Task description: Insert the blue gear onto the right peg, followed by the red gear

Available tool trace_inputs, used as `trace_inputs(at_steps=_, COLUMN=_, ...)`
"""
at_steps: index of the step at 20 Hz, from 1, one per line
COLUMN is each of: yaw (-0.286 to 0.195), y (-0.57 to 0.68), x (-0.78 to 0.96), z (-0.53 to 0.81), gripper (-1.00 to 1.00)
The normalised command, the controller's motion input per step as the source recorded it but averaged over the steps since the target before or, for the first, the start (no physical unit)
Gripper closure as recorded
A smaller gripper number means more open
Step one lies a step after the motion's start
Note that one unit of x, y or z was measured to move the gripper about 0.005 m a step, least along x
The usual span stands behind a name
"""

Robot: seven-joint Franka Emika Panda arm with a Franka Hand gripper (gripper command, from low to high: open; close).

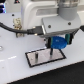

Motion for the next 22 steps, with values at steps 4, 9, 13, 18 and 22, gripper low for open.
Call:
trace_inputs(at_steps=4, yaw=0.000, y=-0.22, x=0.15, z=-0.13, gripper=1.00)
trace_inputs(at_steps=9, yaw=0.000, y=-0.09, x=0.06, z=-0.13, gripper=1.00)
trace_inputs(at_steps=13, yaw=0.000, y=-0.02, x=0.05, z=-0.11, gripper=1.00)
trace_inputs(at_steps=18, yaw=0.000, y=0.00, x=-0.02, z=0.26, gripper=1.00)
trace_inputs(at_steps=22, yaw=0.000, y=0.00, x=0.08, z=0.06, gripper=1.00)
